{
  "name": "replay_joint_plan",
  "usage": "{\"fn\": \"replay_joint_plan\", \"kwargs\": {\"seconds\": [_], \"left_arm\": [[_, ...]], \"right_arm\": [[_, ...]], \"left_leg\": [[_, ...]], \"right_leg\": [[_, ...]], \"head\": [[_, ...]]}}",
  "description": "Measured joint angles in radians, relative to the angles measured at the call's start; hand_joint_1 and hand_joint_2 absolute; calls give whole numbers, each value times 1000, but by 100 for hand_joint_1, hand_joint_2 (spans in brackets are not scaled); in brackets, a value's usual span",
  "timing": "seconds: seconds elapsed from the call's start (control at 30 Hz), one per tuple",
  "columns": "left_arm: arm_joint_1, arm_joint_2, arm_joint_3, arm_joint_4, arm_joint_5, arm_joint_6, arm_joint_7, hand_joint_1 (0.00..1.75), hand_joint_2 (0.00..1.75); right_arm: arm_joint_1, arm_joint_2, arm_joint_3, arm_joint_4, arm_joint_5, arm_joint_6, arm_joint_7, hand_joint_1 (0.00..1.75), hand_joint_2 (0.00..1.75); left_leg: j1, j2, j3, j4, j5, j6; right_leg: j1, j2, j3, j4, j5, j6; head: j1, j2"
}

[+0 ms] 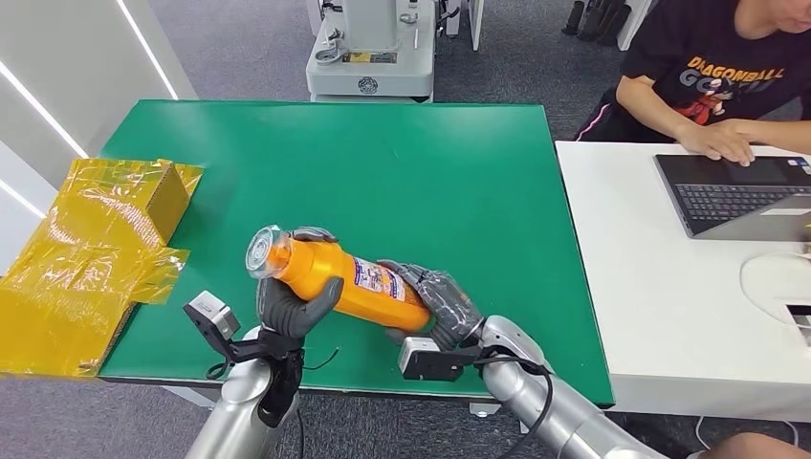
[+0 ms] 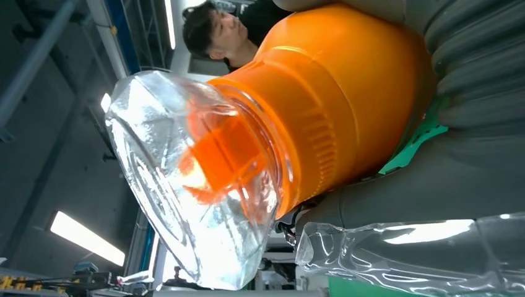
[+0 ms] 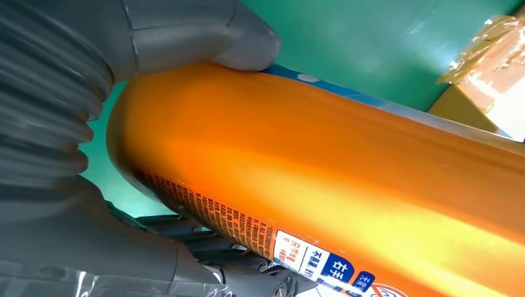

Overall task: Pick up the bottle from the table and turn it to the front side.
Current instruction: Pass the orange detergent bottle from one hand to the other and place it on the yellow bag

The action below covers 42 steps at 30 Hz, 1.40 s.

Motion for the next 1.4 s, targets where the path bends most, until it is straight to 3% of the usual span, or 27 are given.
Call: {"fn": "replay_joint_plan", "kwargs": {"seconds": [0.07, 0.2, 0.3, 0.43, 0.93, 1.17, 1.4], "left_arm": [[-3, 0, -2, 0, 2, -12, 0, 175, 175], [-12, -1, -6, 0, 4, -18, 2, 175, 175], [-12, -1, -7, 0, 4, -19, 3, 175, 175], [-21, -5, -9, 0, 3, -11, 19, 175, 175], [17, 10, -6, 0, -1, 49, 11, 175, 175], [17, 26, 16, -36, -16, 83, 2, 175, 175], [32, 60, 30, -161, -47, 103, 11, 175, 175]], "right_arm": [[12, 0, -9, -10, -3, -14, -5, 175, 175], [24, 0, -18, -25, -6, -36, -8, 144, 175], [25, 0, -19, -26, -6, -39, -8, 140, 175], [39, 7, -34, -68, -18, -93, -8, 0, 175], [103, 22, -56, -257, -185, -101, -13, 0, 175], [203, 26, -61, -388, -276, -157, -29, 0, 175], [340, 26, -90, -506, -366, -199, -31, 0, 175]], "left_leg": [[0, 0, 0, 0, 0, 0], [0, 0, 0, 0, 0, 0], [0, 0, 0, 0, 0, 0], [0, 0, 0, 0, 0, 0], [0, 0, -1, 0, 0, 0], [0, 0, -1, 0, 0, 0], [0, 0, -1, -1, 0, 0]], "right_leg": [[0, 0, 0, 0, 0, 0], [0, 0, 0, 0, 0, 0], [0, 0, 0, 0, 0, 0], [0, 0, 0, 0, 0, 0], [0, 0, -1, 0, 0, 0], [0, 0, -1, 0, 0, 0], [0, 0, -1, 0, -1, 0]], "head": [[0, 0], [0, 0], [0, 0], [0, 0], [0, 0], [0, 0], [0, 0]]}}
